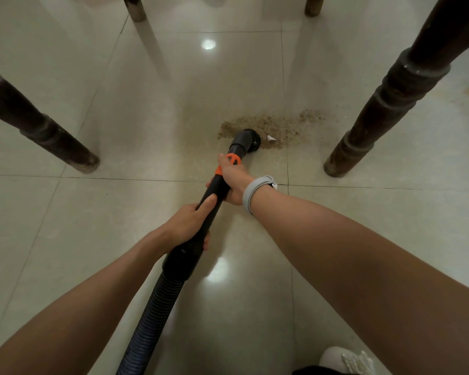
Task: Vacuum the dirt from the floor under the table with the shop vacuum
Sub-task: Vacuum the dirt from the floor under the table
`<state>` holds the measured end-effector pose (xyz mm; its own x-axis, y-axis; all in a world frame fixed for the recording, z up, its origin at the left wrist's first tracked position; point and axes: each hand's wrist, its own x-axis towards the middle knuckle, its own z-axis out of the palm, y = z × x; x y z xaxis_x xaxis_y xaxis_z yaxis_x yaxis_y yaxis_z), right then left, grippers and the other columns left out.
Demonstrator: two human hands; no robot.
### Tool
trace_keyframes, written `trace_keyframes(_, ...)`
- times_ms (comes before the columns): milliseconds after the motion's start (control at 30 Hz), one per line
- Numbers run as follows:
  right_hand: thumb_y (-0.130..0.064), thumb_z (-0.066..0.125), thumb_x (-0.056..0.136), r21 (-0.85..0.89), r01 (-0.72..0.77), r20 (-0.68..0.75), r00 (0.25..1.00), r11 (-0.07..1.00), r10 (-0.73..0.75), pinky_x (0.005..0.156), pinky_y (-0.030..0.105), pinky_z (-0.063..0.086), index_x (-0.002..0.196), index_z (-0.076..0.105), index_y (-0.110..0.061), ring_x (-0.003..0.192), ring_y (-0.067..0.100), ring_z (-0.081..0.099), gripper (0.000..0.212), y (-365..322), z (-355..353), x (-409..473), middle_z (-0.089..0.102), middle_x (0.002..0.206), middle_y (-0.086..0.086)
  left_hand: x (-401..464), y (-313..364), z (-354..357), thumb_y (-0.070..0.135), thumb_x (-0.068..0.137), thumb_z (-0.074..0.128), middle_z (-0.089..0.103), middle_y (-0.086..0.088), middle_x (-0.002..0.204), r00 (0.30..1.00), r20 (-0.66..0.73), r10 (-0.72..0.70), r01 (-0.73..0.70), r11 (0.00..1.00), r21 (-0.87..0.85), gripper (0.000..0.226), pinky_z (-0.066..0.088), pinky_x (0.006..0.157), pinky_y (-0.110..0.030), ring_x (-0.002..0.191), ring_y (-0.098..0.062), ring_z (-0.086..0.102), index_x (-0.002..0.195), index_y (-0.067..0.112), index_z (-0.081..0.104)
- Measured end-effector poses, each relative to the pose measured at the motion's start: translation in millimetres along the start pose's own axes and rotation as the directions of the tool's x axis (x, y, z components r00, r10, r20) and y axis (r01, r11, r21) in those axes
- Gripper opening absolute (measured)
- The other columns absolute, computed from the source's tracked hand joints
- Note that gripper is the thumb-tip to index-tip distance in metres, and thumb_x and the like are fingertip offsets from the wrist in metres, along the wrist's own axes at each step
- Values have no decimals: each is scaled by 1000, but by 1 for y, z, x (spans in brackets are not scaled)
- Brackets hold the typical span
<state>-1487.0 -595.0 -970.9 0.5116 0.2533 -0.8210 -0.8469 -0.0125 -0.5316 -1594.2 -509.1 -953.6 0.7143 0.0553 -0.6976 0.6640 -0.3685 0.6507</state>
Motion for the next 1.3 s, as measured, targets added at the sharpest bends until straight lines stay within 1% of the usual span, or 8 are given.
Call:
trace_keyframes(167,-43,47,95,-28,-5,-33,999,1000,4,84,46,54,114,40,-11,81,28,63,38,-4,-8,4,57,91,13,3,7,6,51,98,31,58,-7,54,1000,5,5,-5,1000,12,50,52,54,-28,48,-21,58,78,8,47)
trace_keyframes(300,-45,46,96,-26,2,-54,999,1000,-3,86,46,54,113,40,-11,73,26,62,39,-6,-14,7,58,83,11,6,12,11,50,98,31,57,-8,56,1000,9,2,-2,1000,20,50,52,52,-26,47,-19,58,79,7,47)
trace_keyframes(800,-44,43,97,-4,0,-91,996,1000,-1,66,39,52,110,37,-11,63,21,60,35,-9,-42,7,57,83,11,15,22,25,50,97,32,58,-6,55,998,61,23,-27,998,55,49,51,58,-30,49,-21,59,79,8,48)
trace_keyframes(867,-44,44,97,2,9,-97,995,1000,-8,71,40,54,112,40,-10,68,23,62,38,-9,-43,8,59,85,11,17,23,26,50,97,32,58,-6,55,998,62,26,-29,998,60,49,51,57,-29,49,-21,58,79,8,48)
trace_keyframes(967,-48,45,94,-21,25,-129,991,999,-27,89,46,52,115,44,-8,92,29,63,45,-11,-42,8,62,102,14,18,27,28,50,98,32,58,-6,55,998,60,27,-32,997,72,48,51,57,-29,48,-20,58,80,8,47)
trace_keyframes(1067,-52,45,93,-31,31,-172,984,999,-36,92,48,50,123,43,-8,101,32,61,53,-14,-37,4,61,111,14,18,35,27,51,97,32,58,-5,55,998,54,14,-20,994,109,47,51,54,-26,47,-19,58,81,9,48)
trace_keyframes(1200,-46,42,97,43,11,-154,988,999,-5,79,41,54,107,38,-9,73,24,62,39,-21,-42,-2,58,80,12,14,47,18,53,97,33,59,-3,51,999,37,-9,3,987,162,48,49,52,-26,45,-18,58,81,10,48)
trace_keyframes(1300,-45,43,97,85,-2,-122,992,996,13,75,41,55,111,40,-11,64,23,60,36,-25,-51,-6,58,77,12,14,50,21,53,96,34,59,-4,53,999,36,-22,16,985,174,48,50,53,-28,46,-19,58,85,9,49)
